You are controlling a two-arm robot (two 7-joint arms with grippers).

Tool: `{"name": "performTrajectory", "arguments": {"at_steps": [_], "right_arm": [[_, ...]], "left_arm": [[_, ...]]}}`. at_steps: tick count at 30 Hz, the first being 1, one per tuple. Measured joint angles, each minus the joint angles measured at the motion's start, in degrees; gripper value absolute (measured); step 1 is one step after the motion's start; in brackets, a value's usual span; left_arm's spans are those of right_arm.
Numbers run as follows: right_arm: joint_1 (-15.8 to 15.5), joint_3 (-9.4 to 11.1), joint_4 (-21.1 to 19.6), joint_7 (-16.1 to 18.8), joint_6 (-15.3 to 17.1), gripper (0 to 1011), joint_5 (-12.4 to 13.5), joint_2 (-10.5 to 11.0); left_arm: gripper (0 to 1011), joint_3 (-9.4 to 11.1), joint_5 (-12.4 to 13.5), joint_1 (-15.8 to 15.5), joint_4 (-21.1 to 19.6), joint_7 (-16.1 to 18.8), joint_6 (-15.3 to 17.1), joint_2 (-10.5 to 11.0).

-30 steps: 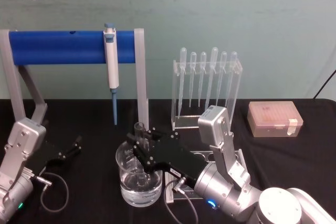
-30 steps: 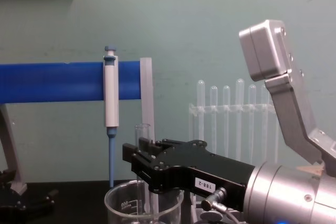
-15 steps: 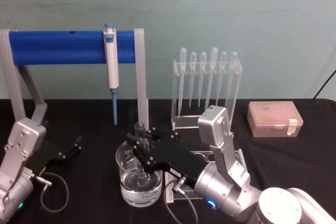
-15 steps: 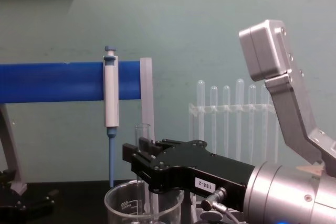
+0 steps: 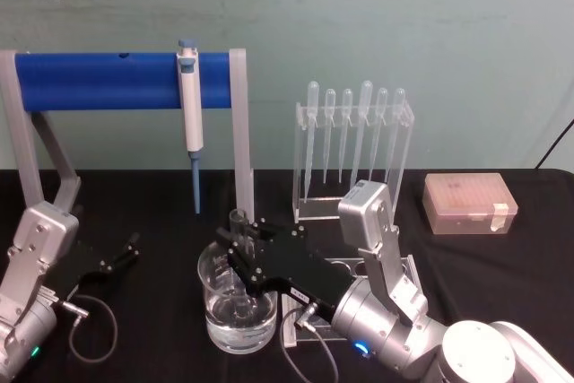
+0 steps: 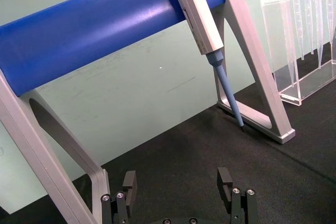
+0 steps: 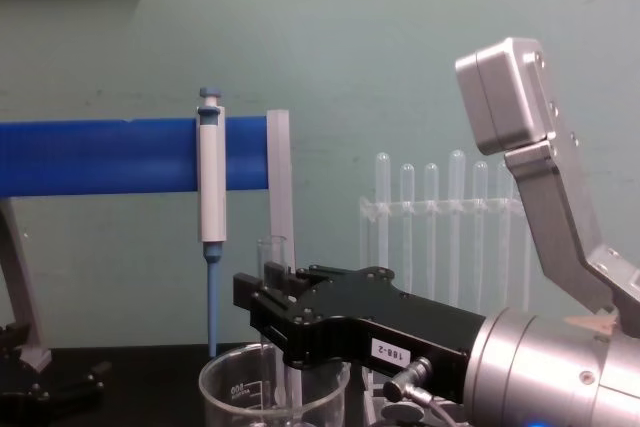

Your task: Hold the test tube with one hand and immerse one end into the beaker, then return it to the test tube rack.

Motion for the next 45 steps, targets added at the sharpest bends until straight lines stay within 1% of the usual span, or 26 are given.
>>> {"name": "performTrajectory", "arguments": {"at_steps": [10, 13, 20, 23, 24, 27, 29, 32, 36, 39, 43, 45], "right_arm": [[-0.07, 0.06, -0.02, 0.0, 0.0, 224, 0.0, -0.1], [-0.21, 0.11, -0.99, -0.12, 0.3, 224, -0.16, 0.02], [-0.36, 0.65, -5.25, -0.79, 2.24, 224, -0.52, 0.83], [0.03, 1.17, -7.82, -1.0, 3.96, 224, -0.34, 1.41], [0.03, 1.17, -7.82, -1.0, 3.96, 224, -0.34, 1.41], [0.19, 2.16, -10.3, -1.01, 4.99, 224, 0.78, 2.1], [0.18, 2.67, -11.27, -1.0, 5.02, 225, 1.43, 2.38], [-0.14, 4.09, -13.59, -1.05, 4.93, 225, 3.01, 3.18], [-0.61, 5.24, -15.62, -1.47, 4.81, 224, 3.88, 4.18], [-1.84, 6.63, -18.13, -2.27, 4.95, 225, 4.29, 5.95], [-3.39, 7.85, -19.67, -2.92, 4.95, 225, 4.35, 7.46], [-4.66, 8.75, -20.4, -3.4, 4.87, 224, 4.41, 8.38]], "left_arm": [[1000, 0.0, 0.0, 0.0, 0.0, 0.0, 0.0, 0.0], [1000, 0.0, 0.01, 0.0, 0.0, 0.0, 0.0, 0.0], [1000, 0.0, 0.0, 0.0, 0.0, 0.0, 0.0, 0.0], [1000, 0.0, 0.0, 0.0, 0.0, 0.0, 0.0, 0.0], [1000, 0.0, 0.0, 0.0, 0.0, 0.0, 0.0, 0.0], [1000, 0.0, 0.0, 0.0, 0.0, 0.0, 0.0, 0.0], [1000, 0.0, 0.0, 0.0, 0.0, 0.0, 0.0, 0.0], [1000, 0.0, 0.0, 0.0, 0.0, 0.0, 0.0, 0.0], [1000, 0.0, 0.01, 0.0, 0.0, 0.0, 0.0, 0.0], [1000, 0.0, 0.01, 0.0, 0.0, 0.0, 0.0, 0.0], [1000, 0.0, 0.0, 0.0, 0.0, 0.0, 0.0, 0.0], [1000, 0.0, 0.0, 0.0, 0.0, 0.0, 0.0, 0.0]]}}
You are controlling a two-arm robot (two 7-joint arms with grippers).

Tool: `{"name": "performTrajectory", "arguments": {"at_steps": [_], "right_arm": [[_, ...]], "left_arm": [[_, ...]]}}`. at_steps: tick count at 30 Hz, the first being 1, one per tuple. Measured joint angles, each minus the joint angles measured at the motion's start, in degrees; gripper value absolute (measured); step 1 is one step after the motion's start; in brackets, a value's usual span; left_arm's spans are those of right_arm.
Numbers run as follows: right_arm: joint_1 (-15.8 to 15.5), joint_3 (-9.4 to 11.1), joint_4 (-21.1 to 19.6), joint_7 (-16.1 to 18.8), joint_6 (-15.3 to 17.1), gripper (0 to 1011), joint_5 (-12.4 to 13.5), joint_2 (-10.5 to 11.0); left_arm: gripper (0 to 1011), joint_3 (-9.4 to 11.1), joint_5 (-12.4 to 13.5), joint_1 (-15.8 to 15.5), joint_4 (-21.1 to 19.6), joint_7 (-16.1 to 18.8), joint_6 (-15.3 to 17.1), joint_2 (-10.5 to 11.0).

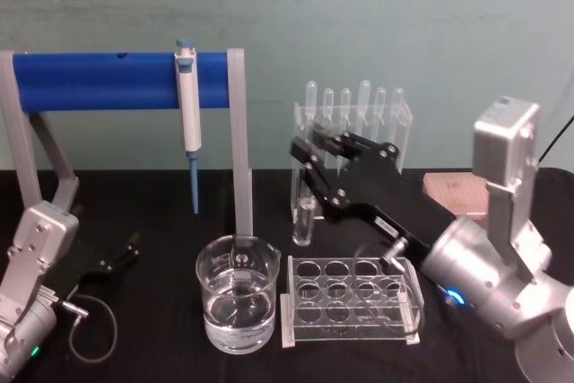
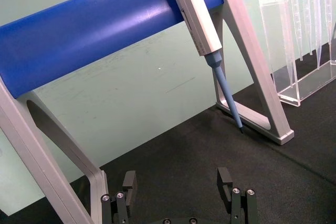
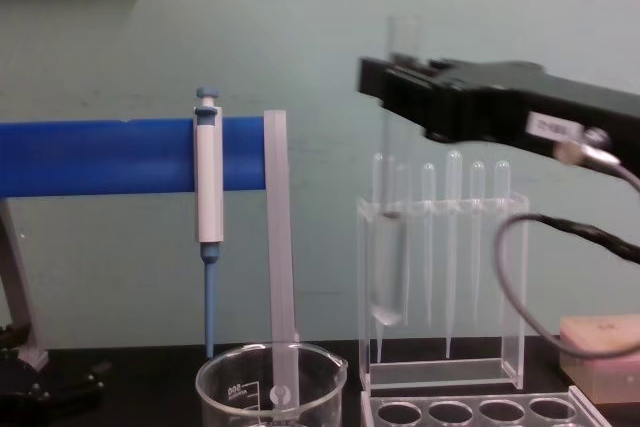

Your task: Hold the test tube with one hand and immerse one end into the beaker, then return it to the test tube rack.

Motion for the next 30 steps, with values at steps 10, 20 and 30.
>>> {"name": "performTrajectory", "arguments": {"at_steps": [10, 20, 30], "right_arm": [[-5.42, 3.02, 0.05, -1.85, -1.21, 224, -0.2, 1.97], [-7.36, 3.41, 2.37, -2.31, -2.26, 225, -1.08, 0.86], [-7.06, 3.1, 5.41, -2.24, -2.77, 224, -2.39, -0.4]], "left_arm": [[1000, 0.0, 0.0, 0.0, 0.0, 0.0, 0.0, 0.0], [1000, 0.0, 0.0, 0.0, 0.0, 0.0, 0.0, 0.0], [1000, 0.0, 0.0, 0.0, 0.0, 0.0, 0.0, 0.0]]}}
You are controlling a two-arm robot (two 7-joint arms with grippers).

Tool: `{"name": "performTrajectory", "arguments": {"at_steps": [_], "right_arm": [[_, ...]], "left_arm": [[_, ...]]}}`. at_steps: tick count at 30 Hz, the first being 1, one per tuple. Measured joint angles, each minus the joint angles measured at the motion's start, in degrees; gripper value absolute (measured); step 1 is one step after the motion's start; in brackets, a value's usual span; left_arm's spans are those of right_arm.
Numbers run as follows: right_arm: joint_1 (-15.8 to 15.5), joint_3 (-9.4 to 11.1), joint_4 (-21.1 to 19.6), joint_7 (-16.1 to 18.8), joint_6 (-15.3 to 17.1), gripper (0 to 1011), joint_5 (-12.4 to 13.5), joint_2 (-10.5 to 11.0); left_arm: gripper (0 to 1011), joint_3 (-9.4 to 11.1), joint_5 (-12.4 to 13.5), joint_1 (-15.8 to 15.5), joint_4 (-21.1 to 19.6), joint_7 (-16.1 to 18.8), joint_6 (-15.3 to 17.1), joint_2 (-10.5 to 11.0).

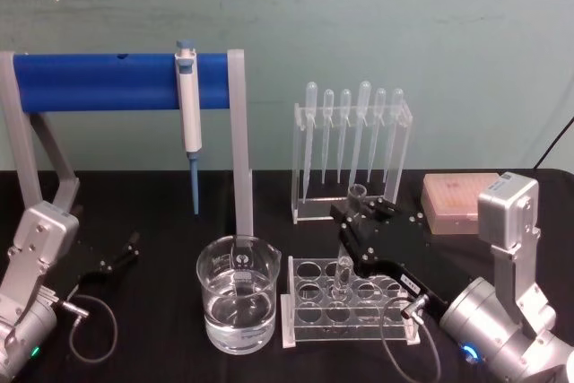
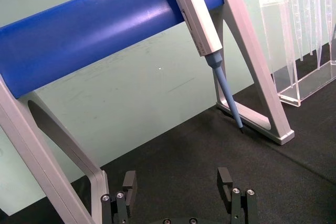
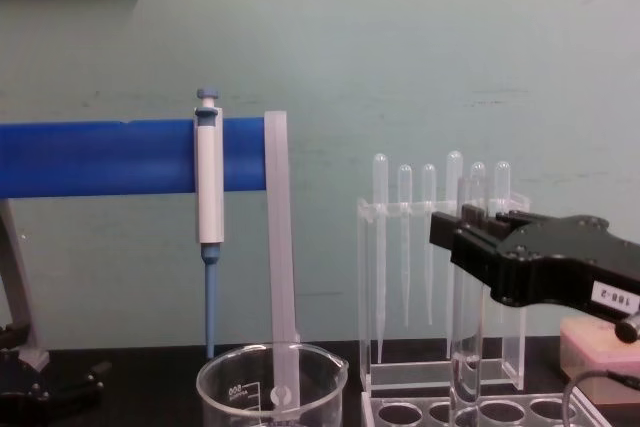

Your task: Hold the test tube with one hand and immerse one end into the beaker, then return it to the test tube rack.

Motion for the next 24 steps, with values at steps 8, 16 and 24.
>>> {"name": "performTrajectory", "arguments": {"at_steps": [8, 16, 24], "right_arm": [[-0.37, -0.22, 2.59, 0.39, -1.61, 225, -0.77, -0.89], [-0.67, -0.4, 5.45, 0.65, -3.21, 225, -1.46, -1.93], [-0.8, -0.09, 6.42, 0.77, -3.45, 321, -1.66, -2.59]], "left_arm": [[1000, 0.0, 0.0, 0.0, 0.0, 0.0, 0.0, 0.0], [1000, 0.0, 0.0, 0.0, 0.0, 0.0, 0.0, 0.0], [1000, 0.0, 0.0, 0.0, 0.0, 0.0, 0.0, 0.0]]}}
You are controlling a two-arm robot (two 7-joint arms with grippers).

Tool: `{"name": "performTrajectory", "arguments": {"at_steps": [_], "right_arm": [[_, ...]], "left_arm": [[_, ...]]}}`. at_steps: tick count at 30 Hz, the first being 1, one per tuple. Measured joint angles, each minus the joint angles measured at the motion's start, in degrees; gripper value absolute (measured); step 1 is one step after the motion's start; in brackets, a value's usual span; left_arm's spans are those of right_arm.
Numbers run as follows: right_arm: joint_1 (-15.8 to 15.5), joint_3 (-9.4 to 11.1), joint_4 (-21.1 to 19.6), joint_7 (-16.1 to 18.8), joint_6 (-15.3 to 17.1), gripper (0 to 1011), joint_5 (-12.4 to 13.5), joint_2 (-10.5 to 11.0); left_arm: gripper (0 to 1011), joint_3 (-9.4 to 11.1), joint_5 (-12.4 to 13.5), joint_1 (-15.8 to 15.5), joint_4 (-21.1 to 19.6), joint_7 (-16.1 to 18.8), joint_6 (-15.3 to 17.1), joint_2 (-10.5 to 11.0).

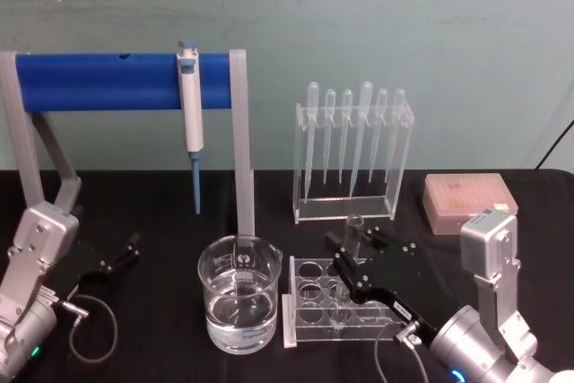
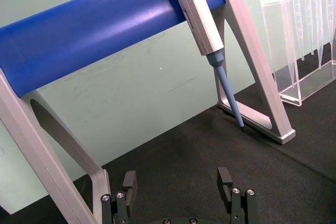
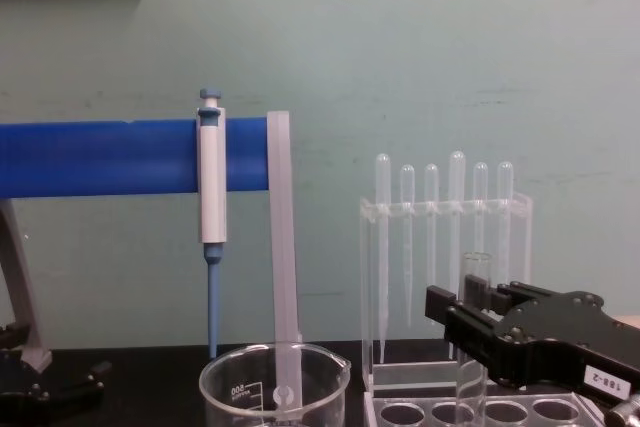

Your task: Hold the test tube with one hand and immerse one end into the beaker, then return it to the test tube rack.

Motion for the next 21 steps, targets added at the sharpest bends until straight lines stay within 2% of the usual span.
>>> {"name": "performTrajectory", "arguments": {"at_steps": [5, 12, 14, 15, 17, 18, 20, 21], "right_arm": [[-0.3, 0.3, -0.82, 0.05, 0.08, 483, 0.32, -0.11], [-2.45, 2.03, -6.57, -0.25, -0.21, 726, 1.25, 0.68], [-3.21, 2.78, -7.99, -0.6, -0.59, 764, 1.32, 0.95], [-4.01, 3.59, -9.24, -1.08, -1.09, 820, 1.33, 1.19], [-4.95, 4.68, -10.29, -1.75, -1.83, 856, 1.32, 1.36], [-5.95, 6.06, -11.0, -2.41, -2.9, 908, 1.54, 1.39], [-6.98, 7.61, -11.33, -2.99, -4.14, 940, 1.91, 1.26], [-7.93, 9.05, -11.38, -3.61, -5.3, 954, 2.19, 1.03]], "left_arm": [[1000, 0.0, 0.0, 0.0, 0.0, 0.0, 0.0, 0.0], [1000, 0.0, 0.0, 0.0, 0.0, 0.0, 0.0, 0.0], [1000, 0.0, 0.0, 0.0, 0.0, 0.0, 0.0, 0.0], [1000, 0.0, 0.0, 0.0, 0.0, 0.0, 0.0, 0.0], [1000, 0.0, 0.0, 0.0, 0.0, 0.0, 0.0, 0.0], [1000, 0.0, 0.0, 0.0, 0.0, 0.0, 0.0, 0.0], [1000, 0.0, 0.0, 0.0, 0.0, 0.0, 0.0, 0.0], [1000, 0.0, 0.0, 0.0, 0.0, 0.0, 0.0, 0.0]]}}
